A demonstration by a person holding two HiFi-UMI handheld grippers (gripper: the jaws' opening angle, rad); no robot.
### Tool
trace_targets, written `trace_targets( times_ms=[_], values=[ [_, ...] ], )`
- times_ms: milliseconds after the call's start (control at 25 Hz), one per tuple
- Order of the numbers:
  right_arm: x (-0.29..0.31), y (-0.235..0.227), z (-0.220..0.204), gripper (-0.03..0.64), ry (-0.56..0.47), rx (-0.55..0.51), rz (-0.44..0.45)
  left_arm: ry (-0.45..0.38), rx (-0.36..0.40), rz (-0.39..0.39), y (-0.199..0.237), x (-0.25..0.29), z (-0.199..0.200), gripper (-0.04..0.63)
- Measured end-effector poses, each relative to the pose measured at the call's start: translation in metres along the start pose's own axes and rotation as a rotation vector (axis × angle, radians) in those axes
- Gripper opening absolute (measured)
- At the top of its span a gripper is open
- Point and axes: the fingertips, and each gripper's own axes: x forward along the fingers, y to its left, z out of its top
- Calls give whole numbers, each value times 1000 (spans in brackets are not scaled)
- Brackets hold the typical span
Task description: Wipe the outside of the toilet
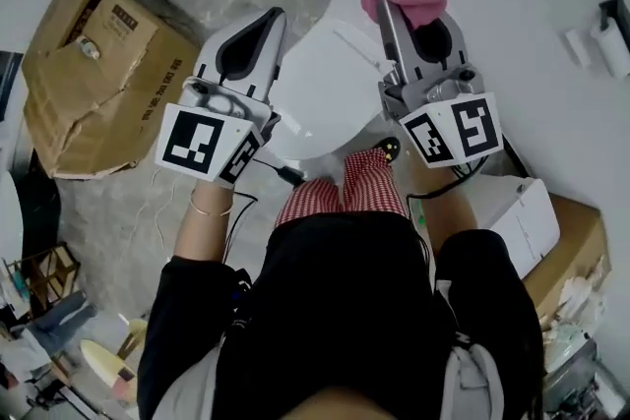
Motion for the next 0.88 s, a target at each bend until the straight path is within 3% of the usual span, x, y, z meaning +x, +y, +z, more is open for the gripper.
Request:
trace_targets(
  times_ms=[120,280,360,560,760,880],
  values=[
    [23,69,20,74,-7,-125,110,-33,-8,57,22,-56,15,6],
    [39,162,41,74,-29,-427,236,-61,15,125,45,-123,33,6],
    [46,194,47,74,-47,-463,286,-77,5,170,55,-152,38,6],
    [67,231,51,74,-67,-182,351,-77,7,263,77,-199,48,6],
    [69,238,42,74,-33,-31,388,-56,34,396,87,-236,61,6],
    [91,248,11,74,-9,54,416,-27,41,480,120,-265,47,6]
  ],
)
